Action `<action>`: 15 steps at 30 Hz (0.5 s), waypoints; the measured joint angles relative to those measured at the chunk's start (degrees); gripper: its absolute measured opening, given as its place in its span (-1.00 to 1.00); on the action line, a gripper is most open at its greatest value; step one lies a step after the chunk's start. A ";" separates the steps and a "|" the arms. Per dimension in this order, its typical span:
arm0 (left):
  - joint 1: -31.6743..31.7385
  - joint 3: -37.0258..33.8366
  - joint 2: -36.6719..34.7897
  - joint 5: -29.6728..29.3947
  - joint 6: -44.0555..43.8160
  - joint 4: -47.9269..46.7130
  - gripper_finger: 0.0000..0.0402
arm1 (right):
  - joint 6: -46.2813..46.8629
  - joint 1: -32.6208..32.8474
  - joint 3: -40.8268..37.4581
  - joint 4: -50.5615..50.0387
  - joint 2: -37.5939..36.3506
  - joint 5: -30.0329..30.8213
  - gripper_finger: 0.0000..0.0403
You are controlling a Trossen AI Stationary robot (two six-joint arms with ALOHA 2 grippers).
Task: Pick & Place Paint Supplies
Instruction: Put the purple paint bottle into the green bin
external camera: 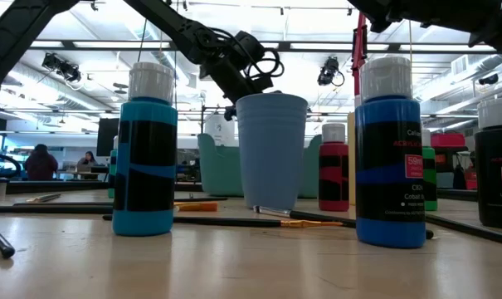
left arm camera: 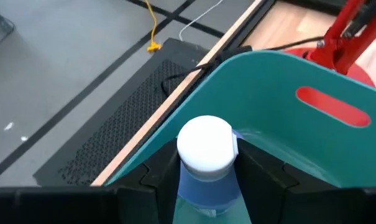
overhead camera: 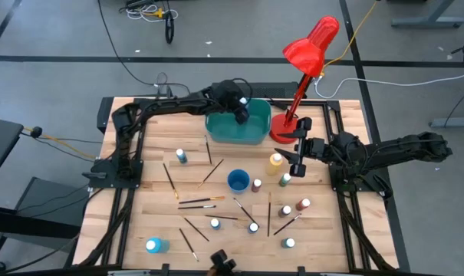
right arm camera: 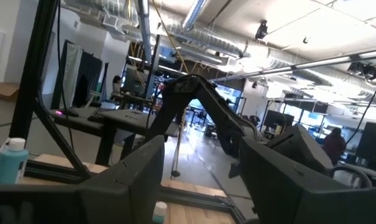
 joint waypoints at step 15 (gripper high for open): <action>0.26 -0.13 -4.10 -3.84 -1.82 -12.87 -0.25 | 0.32 0.02 0.04 -1.06 0.02 -0.09 0.06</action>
